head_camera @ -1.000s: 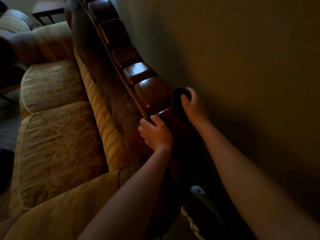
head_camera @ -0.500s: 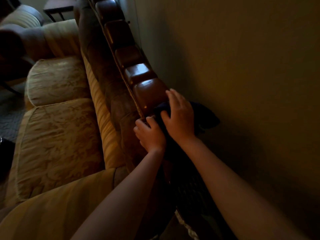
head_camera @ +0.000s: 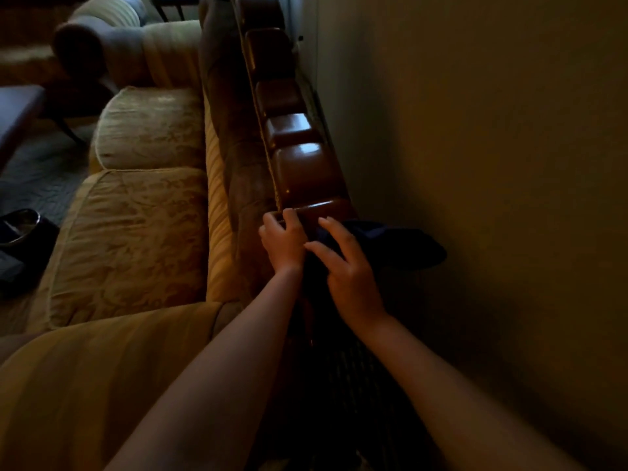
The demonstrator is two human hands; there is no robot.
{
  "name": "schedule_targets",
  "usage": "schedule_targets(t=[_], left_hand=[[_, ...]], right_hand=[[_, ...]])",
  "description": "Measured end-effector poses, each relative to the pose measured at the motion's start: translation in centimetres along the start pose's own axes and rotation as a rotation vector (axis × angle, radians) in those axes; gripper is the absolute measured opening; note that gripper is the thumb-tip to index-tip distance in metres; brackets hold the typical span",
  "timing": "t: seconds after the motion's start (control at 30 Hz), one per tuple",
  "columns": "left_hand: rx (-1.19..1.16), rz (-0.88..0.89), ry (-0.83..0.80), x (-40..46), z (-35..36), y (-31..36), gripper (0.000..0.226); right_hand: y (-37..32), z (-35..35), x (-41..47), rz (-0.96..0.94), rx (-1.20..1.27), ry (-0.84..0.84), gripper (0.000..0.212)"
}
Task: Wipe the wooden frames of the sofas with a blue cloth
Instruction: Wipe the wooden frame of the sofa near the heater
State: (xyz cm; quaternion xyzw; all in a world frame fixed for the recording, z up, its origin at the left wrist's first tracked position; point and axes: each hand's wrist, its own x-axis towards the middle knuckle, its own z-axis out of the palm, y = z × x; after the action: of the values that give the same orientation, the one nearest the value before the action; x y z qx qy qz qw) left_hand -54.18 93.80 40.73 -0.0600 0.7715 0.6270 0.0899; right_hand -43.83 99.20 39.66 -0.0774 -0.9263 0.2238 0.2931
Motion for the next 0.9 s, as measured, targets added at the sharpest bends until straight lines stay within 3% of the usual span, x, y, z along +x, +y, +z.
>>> schedule_targets(t=[0.07,0.13,0.23,0.3,0.37,0.5,0.6,0.73,0.9], left_hand=[[-0.028,-0.011,-0.008,0.1,0.0,-0.1,0.027],[-0.034,-0.023,-0.01,0.2,0.0,-0.2,0.033],[-0.036,-0.017,0.003,0.2,0.1,-0.4,0.039],[-0.038,-0.014,0.003,0.2,0.2,-0.2,0.042],[-0.04,-0.021,0.007,0.2,0.2,-0.2,0.048],[-0.023,-0.011,-0.003,0.8,0.3,-0.7,0.036],[-0.027,-0.018,-0.005,1.2,0.4,-1.0,0.037],[-0.03,-0.02,-0.012,1.3,0.4,-1.1,0.042],[-0.027,-0.018,-0.013,1.1,0.4,-1.0,0.041]], right_hand=[[1.5,-1.2,0.6,0.076,0.069,0.011,0.034],[2.9,-1.4,0.0,0.28,0.15,0.139,0.04],[0.8,-0.7,-3.1,0.499,0.316,0.148,0.054],[-1.4,0.4,-5.6,0.367,0.354,0.074,0.06],[-1.9,1.4,-6.8,0.213,0.375,0.012,0.053],[1.6,1.4,-6.6,0.11,0.249,0.021,0.043],[4.0,0.6,-6.9,0.26,0.253,0.146,0.039],[2.4,1.3,-7.0,0.549,0.384,0.175,0.05],[-1.5,2.2,-6.5,0.61,0.276,0.095,0.081]])
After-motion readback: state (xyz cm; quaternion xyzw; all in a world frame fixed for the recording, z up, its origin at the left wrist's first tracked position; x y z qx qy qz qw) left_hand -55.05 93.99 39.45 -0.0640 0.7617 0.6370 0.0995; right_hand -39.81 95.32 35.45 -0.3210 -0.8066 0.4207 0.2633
